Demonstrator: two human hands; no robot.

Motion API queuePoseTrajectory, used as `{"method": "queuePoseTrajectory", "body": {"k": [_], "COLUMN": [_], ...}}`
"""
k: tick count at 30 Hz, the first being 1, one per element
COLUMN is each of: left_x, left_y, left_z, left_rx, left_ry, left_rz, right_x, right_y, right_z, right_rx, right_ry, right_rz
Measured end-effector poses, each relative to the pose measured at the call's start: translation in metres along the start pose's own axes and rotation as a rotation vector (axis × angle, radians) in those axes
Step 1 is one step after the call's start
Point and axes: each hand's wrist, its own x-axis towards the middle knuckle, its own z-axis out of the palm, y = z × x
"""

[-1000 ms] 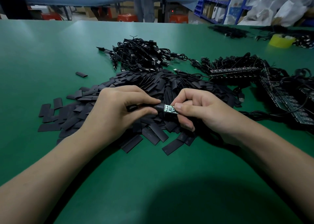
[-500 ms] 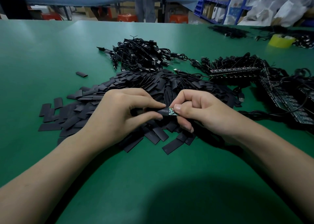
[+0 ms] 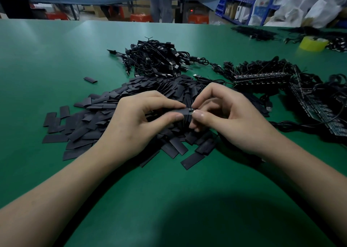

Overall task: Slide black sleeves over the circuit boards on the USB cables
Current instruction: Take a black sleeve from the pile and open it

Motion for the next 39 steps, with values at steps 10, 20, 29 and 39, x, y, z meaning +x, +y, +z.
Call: {"method": "queuePoseTrajectory", "body": {"k": [10,20,29,39], "left_x": [-0.0007,-0.0033,-0.0028,-0.0014], "left_y": [0.0002,-0.0005,-0.0006,0.0014], "left_z": [0.0006,0.0042,0.0036,0.0007], "left_rx": [-0.066,-0.114,-0.092,-0.065], "left_ry": [0.019,0.004,-0.004,0.055], "left_rz": [-0.050,-0.094,-0.049,0.032], "right_x": [-0.0021,-0.0026,-0.0024,0.0005], "right_y": [-0.0023,-0.0019,0.0002,0.0023], "right_z": [0.0019,0.0048,0.0071,-0.0021], "right_rx": [-0.272,-0.299,-0.258,0.175], "right_ry": [0.152,0.146,0.118,-0.054], "right_rz": [-0.215,-0.221,-0.188,0.106]}}
